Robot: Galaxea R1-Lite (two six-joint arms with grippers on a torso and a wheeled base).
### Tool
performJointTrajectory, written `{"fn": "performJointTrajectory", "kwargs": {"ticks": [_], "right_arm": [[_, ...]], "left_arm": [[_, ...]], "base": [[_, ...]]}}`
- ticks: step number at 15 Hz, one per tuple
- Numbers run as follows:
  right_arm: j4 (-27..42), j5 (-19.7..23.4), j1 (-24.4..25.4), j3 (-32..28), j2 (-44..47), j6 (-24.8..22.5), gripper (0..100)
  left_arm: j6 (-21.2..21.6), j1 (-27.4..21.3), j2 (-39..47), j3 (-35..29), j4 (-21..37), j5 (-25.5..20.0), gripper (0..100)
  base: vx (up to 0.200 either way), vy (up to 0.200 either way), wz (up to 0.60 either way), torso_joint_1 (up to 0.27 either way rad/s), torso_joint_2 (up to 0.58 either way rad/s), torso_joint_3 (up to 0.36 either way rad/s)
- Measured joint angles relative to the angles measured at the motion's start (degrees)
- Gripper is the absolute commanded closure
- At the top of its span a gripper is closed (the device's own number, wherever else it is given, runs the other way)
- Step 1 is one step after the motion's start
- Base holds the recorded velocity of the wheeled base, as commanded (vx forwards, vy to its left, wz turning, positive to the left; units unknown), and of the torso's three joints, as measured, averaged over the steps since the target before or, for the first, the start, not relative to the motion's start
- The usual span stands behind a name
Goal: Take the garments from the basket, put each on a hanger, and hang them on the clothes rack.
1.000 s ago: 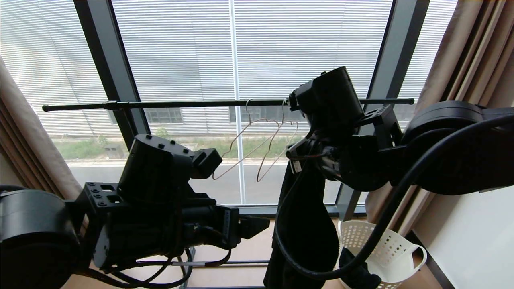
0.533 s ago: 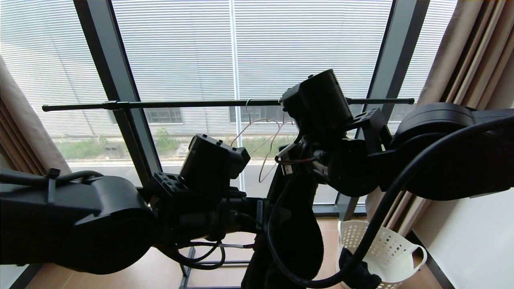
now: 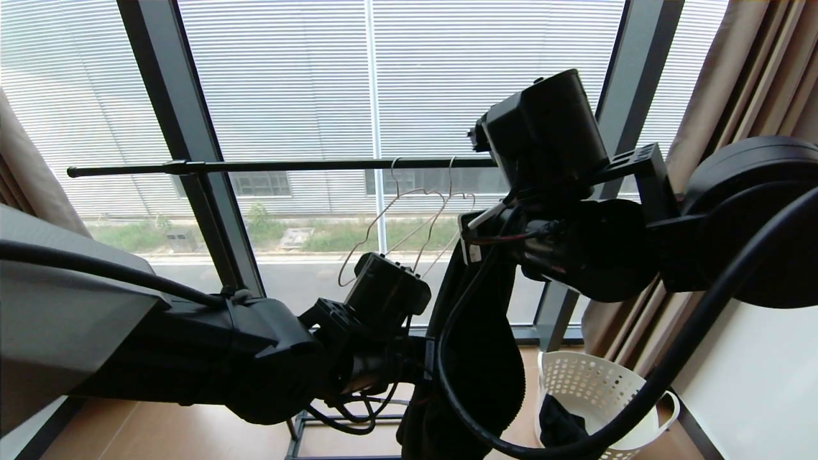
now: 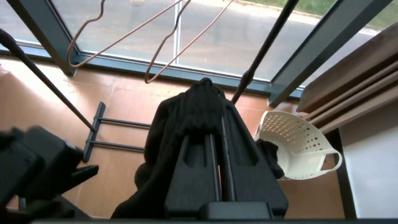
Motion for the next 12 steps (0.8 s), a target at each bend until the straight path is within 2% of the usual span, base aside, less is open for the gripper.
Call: {"fn": "performJointTrajectory", "kwargs": {"ticks": [10, 11, 12], "right_arm": [[0.3, 0.0, -6.8, 3.1, -5.2, 2.1, 100], [0.3, 0.0, -7.2, 3.8, -5.9, 2.3, 100], [0.2, 0.0, -7.4, 4.5, -6.5, 2.5, 100]], "left_arm": [[0.3, -2.3, -5.5, 11.5, -0.1, 0.1, 0], [0.3, -2.5, -6.5, 12.3, -0.2, 0.1, 100], [0.3, -2.6, -7.5, 13.2, -0.2, 0.2, 100]], "base": [[0.0, 0.0, 0.0, 0.0, 0.0, 0.0], [0.0, 0.0, 0.0, 0.0, 0.0, 0.0], [0.0, 0.0, 0.0, 0.0, 0.0, 0.0]]}}
